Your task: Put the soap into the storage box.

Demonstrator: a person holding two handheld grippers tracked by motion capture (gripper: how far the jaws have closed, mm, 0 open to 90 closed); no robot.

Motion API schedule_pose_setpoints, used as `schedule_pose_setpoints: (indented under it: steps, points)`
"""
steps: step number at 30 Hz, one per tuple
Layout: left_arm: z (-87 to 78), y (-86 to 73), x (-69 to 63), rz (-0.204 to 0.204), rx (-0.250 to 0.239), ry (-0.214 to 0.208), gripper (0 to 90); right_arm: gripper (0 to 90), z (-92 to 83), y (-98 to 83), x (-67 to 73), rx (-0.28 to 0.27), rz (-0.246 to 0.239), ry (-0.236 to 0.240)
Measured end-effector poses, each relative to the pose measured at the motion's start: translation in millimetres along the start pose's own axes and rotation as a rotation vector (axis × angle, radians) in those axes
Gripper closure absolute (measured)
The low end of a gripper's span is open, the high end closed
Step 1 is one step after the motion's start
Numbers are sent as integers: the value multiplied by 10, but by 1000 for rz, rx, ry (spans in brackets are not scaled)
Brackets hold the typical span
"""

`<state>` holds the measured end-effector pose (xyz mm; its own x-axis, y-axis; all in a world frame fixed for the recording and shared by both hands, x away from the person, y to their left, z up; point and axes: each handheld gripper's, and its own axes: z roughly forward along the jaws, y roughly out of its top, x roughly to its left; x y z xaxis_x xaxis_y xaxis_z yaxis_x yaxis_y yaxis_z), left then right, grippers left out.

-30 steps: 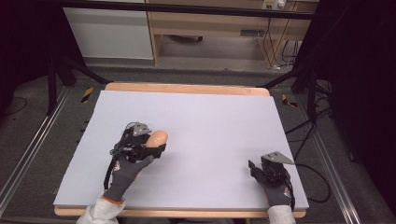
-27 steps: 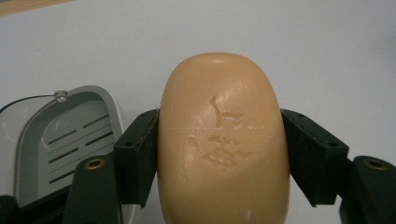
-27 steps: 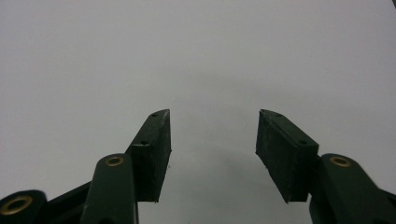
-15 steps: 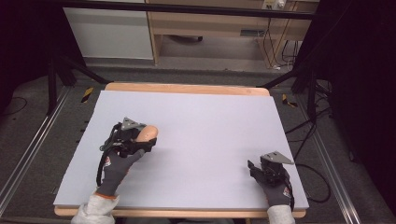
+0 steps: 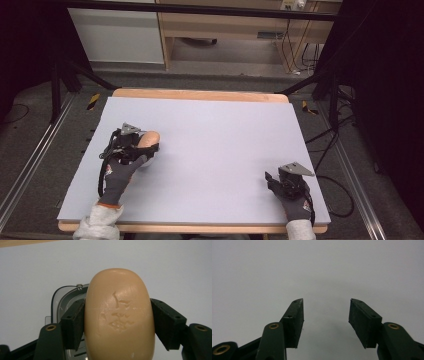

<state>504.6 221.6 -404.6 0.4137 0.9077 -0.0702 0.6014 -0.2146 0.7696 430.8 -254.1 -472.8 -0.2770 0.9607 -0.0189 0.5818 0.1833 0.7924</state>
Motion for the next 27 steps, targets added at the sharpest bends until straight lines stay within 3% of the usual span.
schedule_pose_setpoints:
  steps: [18,27]
  points:
    - [140,-69,195,-34,24,51,319,456,5,-3,3,4,1,2]
    - [185,-101,208,-39,34,61,319,456,7,-4,5,5,2,3]
